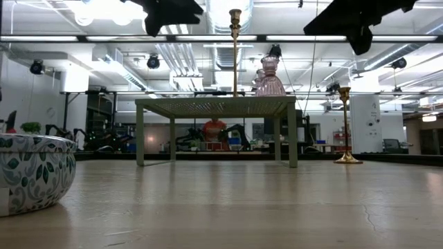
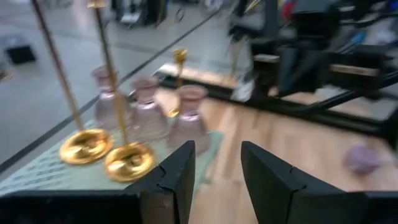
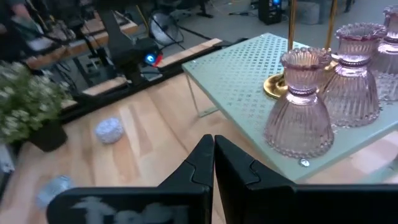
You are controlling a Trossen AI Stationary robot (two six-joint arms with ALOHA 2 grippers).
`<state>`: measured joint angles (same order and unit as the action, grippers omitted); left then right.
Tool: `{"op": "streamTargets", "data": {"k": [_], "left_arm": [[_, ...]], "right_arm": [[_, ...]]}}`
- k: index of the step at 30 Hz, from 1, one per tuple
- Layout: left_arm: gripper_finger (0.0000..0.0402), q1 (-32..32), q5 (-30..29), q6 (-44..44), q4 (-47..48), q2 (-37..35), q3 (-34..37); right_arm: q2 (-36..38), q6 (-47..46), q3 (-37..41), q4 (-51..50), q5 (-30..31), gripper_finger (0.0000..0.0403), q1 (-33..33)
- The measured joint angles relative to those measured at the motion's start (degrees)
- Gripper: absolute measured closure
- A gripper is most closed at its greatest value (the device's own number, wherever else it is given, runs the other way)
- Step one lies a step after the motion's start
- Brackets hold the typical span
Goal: Pick & Place candle stick holders
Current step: Put the gold candle holder on the shelf aligned with the other gold candle holders
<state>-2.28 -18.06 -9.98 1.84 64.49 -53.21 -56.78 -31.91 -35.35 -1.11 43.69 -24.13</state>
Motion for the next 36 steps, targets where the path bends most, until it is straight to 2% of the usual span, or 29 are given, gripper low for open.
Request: {"op": "streamTargets", "data": {"k": [2,5,11,13,17,22,24,30,36], "left_arm": [[0.0268,-1.9,0.0,0.6,-4.9,-1.9,3.9],[0.0268,-4.7,0.1,1.5,-10.9,-4.0,8.6],[0.0268,-9.5,0.1,3.1,-13.5,-7.1,15.0],[0.0268,-10.5,0.0,2.1,-14.1,-8.4,16.7],[0.0269,-12.7,-0.2,1.1,-17.9,-9.8,19.8],[0.0269,-14.2,0.2,2.5,-28.7,-9.9,24.2],[0.0268,-14.2,0.2,2.5,-33.5,-9.5,25.9],[0.0269,-14.1,0.4,2.6,-41.9,-8.3,28.9],[0.0269,-14.1,0.4,2.7,-42.4,-8.2,29.0]], "right_arm": [[1.2,-0.9,0.0,-0.6,1.0,0.0394,-0.5],[2.7,-1.4,0.0,-2.8,6.5,0.0394,-1.8],[5.1,-8.0,0.0,-11.6,21.6,0.0394,-5.1],[5.5,-13.1,0.0,-16.3,24.1,0.0394,-5.3],[5.8,-26.0,0.0,-28.8,24.2,0.0394,-4.6],[5.5,-48.6,0.2,-49.2,23.8,0.0394,-1.8],[5.1,-53.5,0.4,-53.6,23.5,0.0394,-0.6],[2.9,-52.4,1.3,-53.1,23.4,0.0394,3.0],[-0.3,-50.2,2.3,-53.1,23.3,0.0368,7.0]]}}
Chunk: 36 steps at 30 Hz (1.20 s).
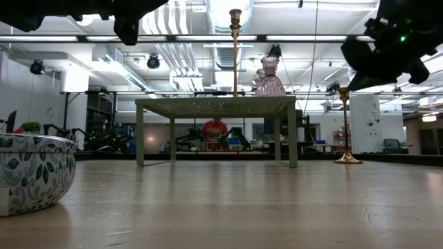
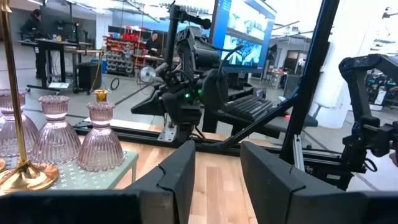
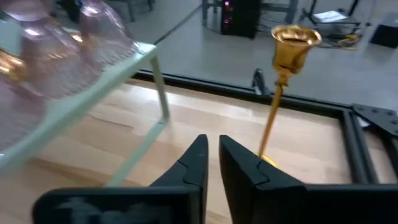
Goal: Pick & Place candle stick holders
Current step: Put the gold candle holder on the shelf aligned with the other gold candle holders
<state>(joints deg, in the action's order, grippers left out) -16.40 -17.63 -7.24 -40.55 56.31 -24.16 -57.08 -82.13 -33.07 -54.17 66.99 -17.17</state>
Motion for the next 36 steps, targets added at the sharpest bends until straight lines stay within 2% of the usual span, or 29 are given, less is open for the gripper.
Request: {"op": "streamTargets", "data": {"k": [7,12,17,24,36], "left_arm": [[0.0268,0.0,0.0,1.1,0.0,0.0,0.0],[0.0269,0.0,0.0,1.1,0.0,0.0,0.0],[0.0269,0.0,0.0,1.1,0.0,0.0,0.0],[0.0269,0.0,0.0,1.2,0.1,0.0,0.0],[0.0269,0.0,-0.3,1.8,0.2,0.0,0.1]], "right_arm": [[-4.4,-1.9,2.6,0.4,-0.5,0.0282,3.2],[-7.6,-3.0,3.9,2.3,2.4,0.0214,6.2],[-9.6,-3.3,4.3,2.4,2.6,0.0176,11.0],[-10.6,-1.9,4.3,3.0,3.8,0.0164,16.7],[-10.5,11.9,4.3,11.5,4.2,0.0200,20.5]]}}
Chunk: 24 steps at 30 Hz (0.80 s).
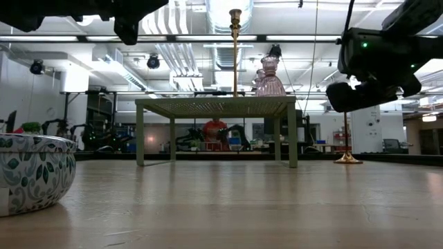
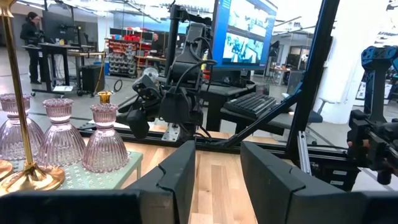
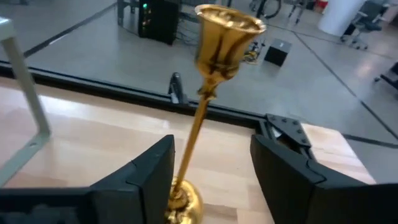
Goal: Pick & Place candle stick holders
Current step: Put the gold candle holder on the shelf aligned with the other gold candle holders
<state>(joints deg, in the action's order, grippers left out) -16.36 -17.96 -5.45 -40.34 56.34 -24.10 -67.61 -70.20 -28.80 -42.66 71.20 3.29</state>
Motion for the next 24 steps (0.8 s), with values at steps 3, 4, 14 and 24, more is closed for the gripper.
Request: {"op": "streamTargets", "data": {"k": [3,4,14,24], "left_arm": [[0.0268,0.0,0.0,0.0,0.1,0.0,0.0],[0.0268,0.0,0.0,0.0,0.2,0.0,0.0],[0.0268,0.0,0.0,0.0,0.2,0.0,0.0],[0.0269,0.0,0.0,0.1,0.0,0.0,0.0]], "right_arm": [[0.0,0.5,0.0,-0.1,1.0,0.0220,0.9],[0.0,0.8,0.0,-0.1,1.0,0.0230,1.2],[0.0,4.9,0.0,0.1,1.1,0.0382,1.8],[0.8,7.4,0.0,0.2,-0.7,0.0395,1.6]]}}
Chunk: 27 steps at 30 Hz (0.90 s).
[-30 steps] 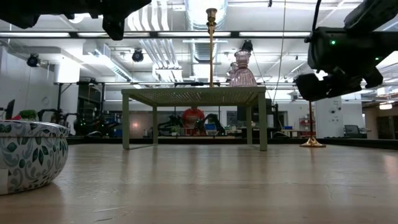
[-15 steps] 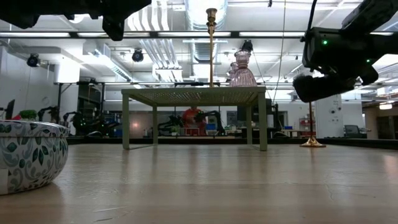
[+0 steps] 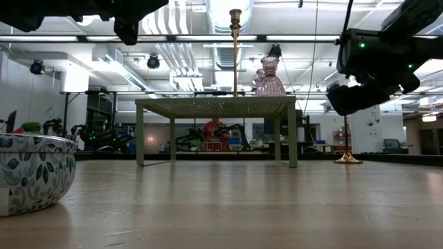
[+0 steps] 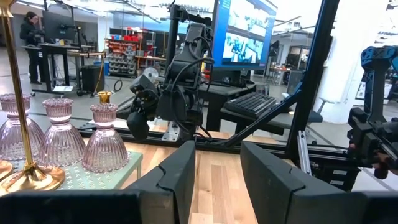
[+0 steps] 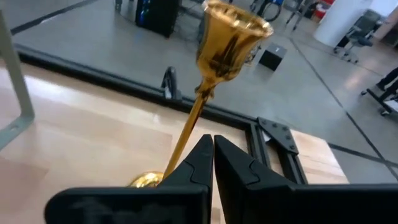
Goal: Pick & Place candle stick holders
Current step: Put the gold candle holder on the shelf aligned with the other gold candle holders
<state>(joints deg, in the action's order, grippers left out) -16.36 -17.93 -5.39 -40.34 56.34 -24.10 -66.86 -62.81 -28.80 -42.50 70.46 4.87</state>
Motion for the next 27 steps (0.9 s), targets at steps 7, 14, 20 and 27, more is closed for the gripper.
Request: {"op": "streamTargets", "data": {"k": [7,14,20,27], "left_arm": [[0.0269,0.0,0.0,-0.3,0.6,0.0,0.0],[0.0269,0.0,0.0,-0.5,1.4,0.0,0.0],[0.0269,0.0,0.0,-0.7,1.4,0.0,0.0],[0.0269,0.0,0.0,-0.8,1.4,0.0,0.0]], "right_arm": [[2.4,2.4,0.0,-0.1,-8.8,0.0395,-0.6],[6.2,6.3,0.2,-0.1,-20.6,0.0395,-1.4],[9.9,4.8,0.2,0.2,-24.5,0.0374,-1.4],[12.2,4.8,0.3,2.5,-22.9,0.0276,-1.4]]}}
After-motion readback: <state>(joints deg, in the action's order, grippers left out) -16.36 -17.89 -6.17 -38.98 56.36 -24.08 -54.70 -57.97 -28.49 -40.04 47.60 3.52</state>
